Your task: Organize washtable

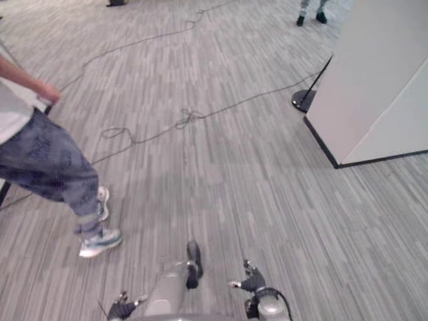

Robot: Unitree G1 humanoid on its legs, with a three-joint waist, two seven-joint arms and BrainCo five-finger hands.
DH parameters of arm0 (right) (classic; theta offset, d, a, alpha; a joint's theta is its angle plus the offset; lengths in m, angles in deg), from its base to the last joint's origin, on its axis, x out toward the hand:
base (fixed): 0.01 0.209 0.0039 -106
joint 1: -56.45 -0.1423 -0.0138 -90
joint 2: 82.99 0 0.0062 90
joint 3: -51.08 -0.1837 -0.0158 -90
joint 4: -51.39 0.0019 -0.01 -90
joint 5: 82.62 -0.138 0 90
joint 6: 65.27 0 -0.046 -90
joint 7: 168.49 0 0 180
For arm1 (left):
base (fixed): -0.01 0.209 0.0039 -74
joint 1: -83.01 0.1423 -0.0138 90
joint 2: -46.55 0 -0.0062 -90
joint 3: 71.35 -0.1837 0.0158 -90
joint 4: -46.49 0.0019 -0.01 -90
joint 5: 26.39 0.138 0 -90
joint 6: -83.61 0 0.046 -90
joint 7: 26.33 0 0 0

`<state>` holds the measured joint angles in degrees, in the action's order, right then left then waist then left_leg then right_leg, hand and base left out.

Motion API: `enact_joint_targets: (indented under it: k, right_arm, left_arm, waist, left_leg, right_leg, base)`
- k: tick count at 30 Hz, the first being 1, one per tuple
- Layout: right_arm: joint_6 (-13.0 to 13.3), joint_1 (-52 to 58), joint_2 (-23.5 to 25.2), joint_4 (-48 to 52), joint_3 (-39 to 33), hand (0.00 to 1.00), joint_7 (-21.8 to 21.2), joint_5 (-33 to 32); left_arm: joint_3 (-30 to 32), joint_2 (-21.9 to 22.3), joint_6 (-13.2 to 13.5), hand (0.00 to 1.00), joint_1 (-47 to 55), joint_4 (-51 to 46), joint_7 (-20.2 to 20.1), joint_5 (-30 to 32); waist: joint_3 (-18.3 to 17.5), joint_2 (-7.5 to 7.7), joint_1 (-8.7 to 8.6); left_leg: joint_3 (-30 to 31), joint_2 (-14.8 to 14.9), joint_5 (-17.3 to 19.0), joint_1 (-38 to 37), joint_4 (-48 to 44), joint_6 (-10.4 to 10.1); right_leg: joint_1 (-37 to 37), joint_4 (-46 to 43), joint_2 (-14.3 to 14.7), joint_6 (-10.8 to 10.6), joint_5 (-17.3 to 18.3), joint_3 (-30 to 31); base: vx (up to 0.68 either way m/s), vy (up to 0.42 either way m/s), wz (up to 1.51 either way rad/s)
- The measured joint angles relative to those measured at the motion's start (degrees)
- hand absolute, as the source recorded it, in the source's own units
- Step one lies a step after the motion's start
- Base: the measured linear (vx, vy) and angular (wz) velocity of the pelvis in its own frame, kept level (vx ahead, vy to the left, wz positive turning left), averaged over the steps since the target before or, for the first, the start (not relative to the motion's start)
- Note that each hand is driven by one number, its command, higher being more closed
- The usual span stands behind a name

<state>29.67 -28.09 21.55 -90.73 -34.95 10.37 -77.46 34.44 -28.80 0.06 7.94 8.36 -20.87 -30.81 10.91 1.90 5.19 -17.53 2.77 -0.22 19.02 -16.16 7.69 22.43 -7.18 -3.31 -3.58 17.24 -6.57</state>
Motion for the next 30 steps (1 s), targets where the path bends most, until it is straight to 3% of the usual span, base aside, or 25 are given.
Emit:
enact_joint_targets:
  k: [1, 2, 3, 4, 6, 7, 8, 9, 10, 11, 13, 15, 16, 17, 18, 19, 20, 21, 22, 23, 24, 26, 28, 29, 30]
  right_arm:
    - [0.1, -0.2, -0.3, -0.8, -0.9, 0.00, 0.0, 0.1]
    - [-0.1, -0.1, -0.2, -1.1, -1.9, 0.00, 0.0, 0.1]
    - [-0.1, -0.1, -0.1, -0.9, -2.3, 0.00, -0.1, -0.2]
    - [0.2, -0.3, 0.1, -0.8, -2.9, 0.00, -0.1, -0.1]
    - [0.2, -0.3, -0.2, -0.5, -3.1, 0.00, -0.2, 0.0]
    - [0.8, 0.0, -0.7, 0.2, -3.6, 0.00, -0.2, -0.1]
    - [1.1, 0.2, -1.0, 1.9, -3.7, 0.00, -0.2, -0.3]
    - [1.3, 0.3, -1.2, 2.5, -3.8, 0.00, -0.2, -0.4]
    - [1.4, 0.7, -1.5, 4.1, -4.8, 0.00, -0.2, -0.4]
    - [1.4, 0.6, -1.5, 4.3, -5.0, 0.00, -0.3, -0.4]
    - [1.4, 0.6, -1.1, 4.8, -5.3, 0.00, -0.3, -0.9]
    - [1.1, 0.8, -0.7, 5.9, -5.3, 0.00, -0.2, -1.2]
    - [0.9, 1.6, -0.4, 6.9, -5.4, 0.00, -0.1, -1.2]
    - [0.7, 2.4, 0.3, 8.6, -6.5, 0.00, -0.2, -1.1]
    - [0.7, 2.3, -0.7, 9.3, -6.2, 0.00, -0.2, -1.1]
    - [0.7, 2.3, -1.7, 11.1, -5.6, 0.00, -0.2, -1.0]
    - [0.5, 2.1, -1.8, 11.3, -5.2, 0.00, 0.1, -1.2]
    - [0.3, 1.8, -1.4, 10.9, -5.1, 0.00, 0.1, -1.2]
    - [-0.3, 1.3, 0.0, 9.9, -5.0, 0.00, 0.4, -1.3]
    - [-0.4, 1.3, 0.7, 9.5, -4.9, 0.00, 0.6, -1.3]
    - [-0.4, 1.4, 1.9, 8.4, -4.2, 0.00, 1.0, -1.3]
    - [-0.6, 1.0, 2.5, 7.6, -2.5, 0.00, 1.0, -1.6]
    - [-0.8, 0.7, 2.5, 6.9, -2.8, 0.00, 1.2, -1.6]
    - [-0.8, 1.0, 2.1, 6.3, -3.0, 0.00, 1.3, -1.6]
    - [-0.7, 1.1, 1.4, 6.0, -3.0, 0.00, 1.3, -1.1]
  left_arm:
    - [-0.1, -0.5, 0.1, 0.00, -0.1, 0.6, 0.0, 0.0]
    - [-1.0, -2.3, -0.1, 0.00, -0.7, 1.4, -0.1, 0.1]
    - [-1.9, -3.3, -0.2, 0.00, -1.2, 2.0, 0.0, 0.1]
    - [-3.0, -4.5, -0.8, 0.00, -1.9, 2.4, -0.1, 0.2]
    - [-3.7, -5.0, -1.2, 0.00, -2.9, 2.7, 0.1, 0.5]
    - [-4.4, -4.9, -1.2, 0.00, -3.4, 2.7, 0.1, 0.6]
    - [-5.3, -4.9, -1.2, 0.00, -3.9, 2.9, 0.1, 0.6]
    - [-5.9, -4.9, -1.2, 0.00, -4.1, 2.9, 0.2, 0.6]
    - [-6.7, -4.9, -1.2, 0.00, -5.0, 2.9, 0.1, 0.7]
    - [-6.7, -4.7, -1.2, 0.00, -5.3, 2.8, 0.1, 0.7]
    - [-6.8, -4.3, -1.1, 0.00, -7.1, 2.7, -0.1, 0.8]
    - [-6.8, -3.7, -1.0, 0.00, -7.1, 2.4, -0.1, 0.8]
    - [-6.8, -3.1, -0.9, 0.00, -6.8, 2.1, -0.2, 0.8]
    - [-6.3, -1.0, -1.0, 0.00, -6.9, 2.2, -0.4, 0.8]
    - [-5.4, 0.4, -1.1, 0.00, -7.1, 2.1, -0.3, 0.8]
    - [-2.9, 2.8, -1.1, 0.00, -6.9, 1.3, -0.5, 1.1]
    - [-0.8, 3.8, -1.1, 0.00, -7.1, 0.5, -0.3, 1.2]
    - [-0.3, 3.7, -1.1, 0.00, -7.3, 0.3, -0.3, 1.2]
    - [-0.1, 3.1, -1.1, 0.00, -7.2, -0.8, -0.3, 1.1]
    - [-0.1, 2.8, -1.0, 0.00, -7.2, -1.1, -0.3, 1.1]
    - [-0.1, 2.0, -0.8, 0.00, -7.1, -2.2, -0.3, 1.1]
    - [-0.2, 1.8, -0.6, 0.00, -7.2, -3.6, -0.4, 0.5]
    - [-0.6, 2.3, -0.3, 0.00, -7.3, -3.6, -0.2, 0.2]
    - [-1.8, 2.6, -0.2, 0.00, -6.8, -3.5, -0.2, -0.1]
    - [-2.2, 2.8, 0.1, 0.00, -6.5, -3.2, -0.1, -0.5]
  waist:
    - [-0.1, 0.46, -0.07]
    - [0.2, 1.83, -1.25]
    - [0.6, 2.64, -1.73]
    - [1.4, 3.23, -2.60]
    - [1.7, 3.44, -3.09]
    - [1.6, 2.61, -3.93]
    - [2.0, 1.74, -4.78]
    - [2.1, 1.52, -5.09]
    - [2.1, 0.98, -5.66]
    - [2.1, 0.90, -5.92]
    - [2.1, 1.05, -6.17]
    - [1.9, 1.28, -6.39]
    - [1.4, 1.38, -6.92]
    - [0.1, 0.93, -8.47]
    - [0.0, -1.57, -8.55]
    - [0.2, -4.32, -8.36]
    - [0.7, -5.82, -6.55]
    - [1.1, -6.04, -6.17]
    - [1.8, -4.74, -5.74]
    - [2.0, -3.72, -5.65]
    - [1.9, -2.15, -5.10]
    - [1.6, -1.28, -4.09]
    - [1.9, -2.01, -4.12]
    - [1.4, -3.22, -3.85]
    - [1.1, -4.48, -3.45]
  left_leg:
    - [0.8, -1.5, -1.0, -1.6, -0.6, 1.4]
    - [2.7, -4.1, 1.0, -5.2, -1.8, 1.7]
    - [4.0, -5.6, 2.3, -7.2, -1.6, 2.1]
    - [6.1, -7.8, 4.3, -10.3, -0.7, 2.1]
    - [9.1, -9.7, 6.5, -17.6, 3.2, 2.7]
    - [11.5, -9.7, 7.7, -22.1, 5.6, 3.0]
    - [13.6, -9.6, 8.7, -25.9, 7.1, 2.9]
    - [14.3, -9.4, 9.2, -27.3, 7.7, 2.6]
    - [16.5, -9.3, 11.1, -31.0, 9.2, 2.1]
    - [17.4, -9.3, 11.6, -32.5, 10.1, 1.5]
    - [19.4, -9.3, 12.8, -37.1, 13.2, -0.5]
    - [21.0, -9.3, 14.8, -40.4, 11.0, -3.6]
    - [21.8, -9.6, 16.3, -40.8, 7.1, -5.8]
    - [20.9, -9.4, 17.6, -37.3, -6.3, -8.0]
    - [19.4, -7.5, 16.4, -33.3, -15.8, -9.6]
    - [15.4, -3.6, 5.5, -25.7, -32.0, -14.0]
    - [10.6, 1.9, -0.5, -20.2, -44.8, -14.4]
    - [8.6, 4.4, 1.0, -18.3, -49.8, -12.9]
    - [6.2, 7.4, 4.4, -14.8, -55.4, -10.4]
    - [5.5, 8.1, 5.7, -13.2, -55.6, -10.3]
    - [3.5, 9.4, 8.3, -9.7, -52.6, -10.4]
    - [0.4, 9.9, 11.3, -3.8, -39.4, -10.1]
    - [2.1, 6.8, 9.9, -2.5, -16.9, -11.5]
    - [6.9, 4.9, 6.6, -3.2, -0.9, -13.2]
    - [10.4, 5.0, 4.1, -3.0, 4.3, -13.7]
  right_leg:
    - [-2.7, -10.3, -1.1, -1.2, 0.2, 0.0]
    - [-9.0, -30.9, -3.5, -5.2, -6.6, 2.0]
    - [-11.2, -37.8, -4.1, -6.3, -11.5, 2.7]
    - [-14.8, -46.5, -5.3, -6.1, -13.4, 2.8]
    - [-21.8, -54.5, -6.2, -2.0, -10.8, 1.4]
    - [-26.4, -54.4, -5.6, -0.6, -8.7, -0.1]
    - [-30.6, -51.4, -4.6, 0.2, -5.2, -1.7]
    - [-32.5, -48.8, -4.3, 0.3, -4.0, -2.4]
    - [-36.7, -38.6, -3.3, 0.4, -3.2, -4.8]
    - [-38.0, -33.4, -2.7, 0.4, -3.7, -5.6]
    - [-40.1, -12.8, -0.6, 0.4, -10.5, -7.7]
    - [-40.7, -7.1, 1.2, 4.3, -14.4, -7.5]
    - [-40.5, -7.7, 1.3, 7.0, -16.1, -7.5]
    - [-39.7, -11.6, 1.3, 9.3, -21.9, -7.1]
    - [-38.9, -12.8, 2.0, 9.6, -20.2, -8.1]
    - [-35.6, -11.7, 4.2, 9.4, -16.7, -8.0]
    - [-31.2, -10.5, 6.9, 10.0, -14.4, -6.1]
    - [-28.4, -10.0, 7.6, 10.1, -13.2, -5.3]
    - [-22.7, -8.4, 7.8, 10.1, -10.9, -3.9]
    - [-19.8, -7.0, 7.4, 9.8, -10.3, -3.0]
    - [-15.2, -3.7, 6.5, 9.7, -9.9, -0.9]
    - [-9.4, 1.0, 4.1, 8.6, -9.3, 1.9]
    - [-6.2, 2.4, 2.0, 7.0, -8.3, 3.9]
    - [-5.1, 2.4, 1.6, 6.0, -7.2, 5.8]
    - [-3.5, 2.2, 2.6, 5.5, -5.7, 7.5]
  base:
    - [0.96, 0.378, 0.69]
    - [0.78, 0.321, 0.87]
    - [0.73, 0.274, 1.10]
    - [0.69, 0.227, 1.01]
    - [0.66, 0.185, 0.83]
    - [0.66, 0.139, 0.81]
    - [0.66, 0.127, 0.81]
    - [0.78, 0.098, 0.84]
    - [0.66, 0.061, 0.65]
    - [0.85, 0.051, 0.79]
    - [0.88, -0.009, 0.72]
    - [0.76, -0.053, 0.70]
    - [0.90, -0.096, 1.12]
    - [0.89, -0.083, 1.07]
    - [1.06, -0.061, 0.79]
    - [0.84, -0.005, -0.29]
    - [0.85, 0.001, -0.54]
    - [0.80, -0.025, -0.75]
    - [0.62, -0.032, -0.40]
    - [0.74, -0.047, -0.51]
    - [0.70, -0.009, -0.62]
    - [0.82, 0.092, -0.87]
    - [0.67, 0.215, -0.75]
    - [0.67, 0.361, -0.81]
    - [0.68, 0.400, -0.86]
